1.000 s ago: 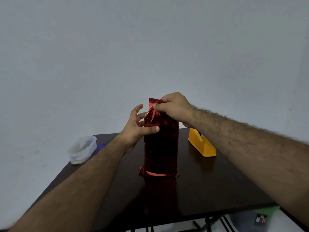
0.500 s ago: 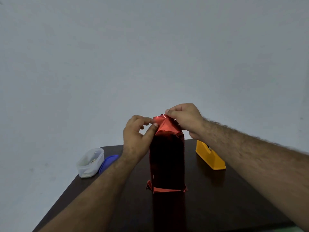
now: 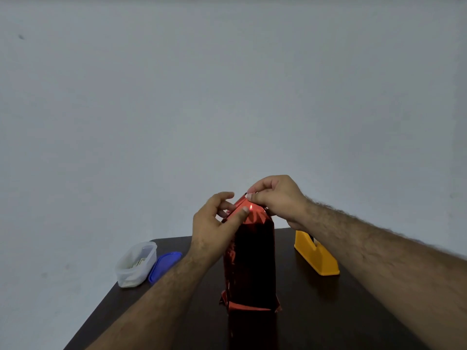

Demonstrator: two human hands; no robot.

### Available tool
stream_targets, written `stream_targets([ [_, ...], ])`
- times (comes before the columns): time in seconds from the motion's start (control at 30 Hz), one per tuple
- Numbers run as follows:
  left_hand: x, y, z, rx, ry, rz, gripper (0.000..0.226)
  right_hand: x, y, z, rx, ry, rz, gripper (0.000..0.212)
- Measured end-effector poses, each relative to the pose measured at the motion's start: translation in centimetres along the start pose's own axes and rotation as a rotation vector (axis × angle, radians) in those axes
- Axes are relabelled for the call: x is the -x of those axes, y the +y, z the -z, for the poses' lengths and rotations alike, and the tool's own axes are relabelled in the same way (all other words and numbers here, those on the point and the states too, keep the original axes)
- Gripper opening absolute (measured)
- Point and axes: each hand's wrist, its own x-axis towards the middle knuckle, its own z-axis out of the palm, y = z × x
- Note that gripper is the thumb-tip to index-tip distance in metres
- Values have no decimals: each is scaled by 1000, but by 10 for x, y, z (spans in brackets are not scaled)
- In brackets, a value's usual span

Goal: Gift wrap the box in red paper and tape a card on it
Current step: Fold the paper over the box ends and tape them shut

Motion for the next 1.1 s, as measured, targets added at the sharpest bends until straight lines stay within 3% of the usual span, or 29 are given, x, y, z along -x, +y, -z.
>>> stream_targets([
  [0.07, 1, -1, 1, -19, 23, -5, 29, -1, 0, -1, 1, 21, -11, 6],
  [0.17, -2, -1, 4, -83, -14, -56, 9, 0, -1, 1, -14, -9, -15, 4],
  [0.33, -4, 2, 11, 52, -122, 46, 8, 4, -1, 6, -39, -75, 17, 12],
  [0.67, -7, 3, 10, 384, -167, 253, 12, 10, -2, 11, -27, -150, -22, 23],
  [0.9, -12, 0, 9, 340, -173, 236, 8, -2, -5, 10, 26, -176, -123, 19],
  [1.1, -12, -14, 11, 217, -180, 222, 16, -6, 0, 7, 14, -154, -139, 32],
])
